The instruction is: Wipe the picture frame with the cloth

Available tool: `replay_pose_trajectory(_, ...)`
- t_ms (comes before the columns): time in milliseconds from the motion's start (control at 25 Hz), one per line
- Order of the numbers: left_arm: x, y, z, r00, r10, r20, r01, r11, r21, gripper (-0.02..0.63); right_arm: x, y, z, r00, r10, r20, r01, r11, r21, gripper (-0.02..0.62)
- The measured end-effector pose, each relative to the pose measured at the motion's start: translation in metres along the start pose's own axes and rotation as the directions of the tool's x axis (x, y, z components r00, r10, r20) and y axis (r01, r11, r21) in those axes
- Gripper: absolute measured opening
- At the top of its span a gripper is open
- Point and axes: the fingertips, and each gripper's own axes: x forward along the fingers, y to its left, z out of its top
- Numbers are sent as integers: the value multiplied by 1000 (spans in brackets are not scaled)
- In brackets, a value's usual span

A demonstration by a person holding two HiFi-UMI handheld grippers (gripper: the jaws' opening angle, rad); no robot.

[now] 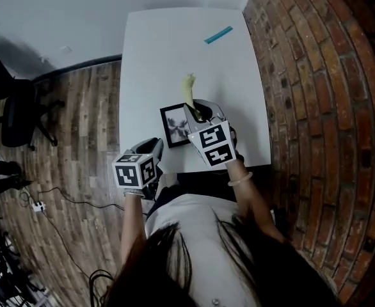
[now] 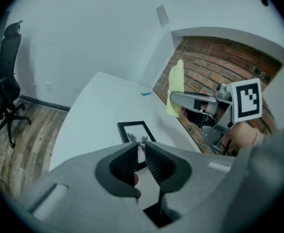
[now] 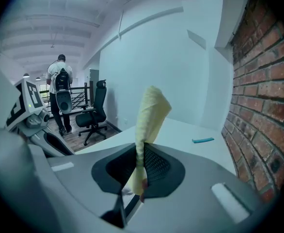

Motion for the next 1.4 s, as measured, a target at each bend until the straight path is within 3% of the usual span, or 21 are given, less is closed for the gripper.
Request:
replay_pose_trajectory(440, 29, 13, -26, 995, 40, -94, -47, 996, -77, 66, 34, 7, -17, 990, 124, -73, -125, 992, -10, 38)
replay_pose_trajectory(880, 45, 15, -47, 988, 29, -155, -50, 990, -130, 84, 63, 19, -35, 970, 204, -134, -205, 979, 6, 38)
replay_pose_trajectory(1400, 55, 24, -59, 978, 15, -210, -53, 982, -179, 91, 91, 46, -58, 914, 332, -233, -331, 943, 41, 38)
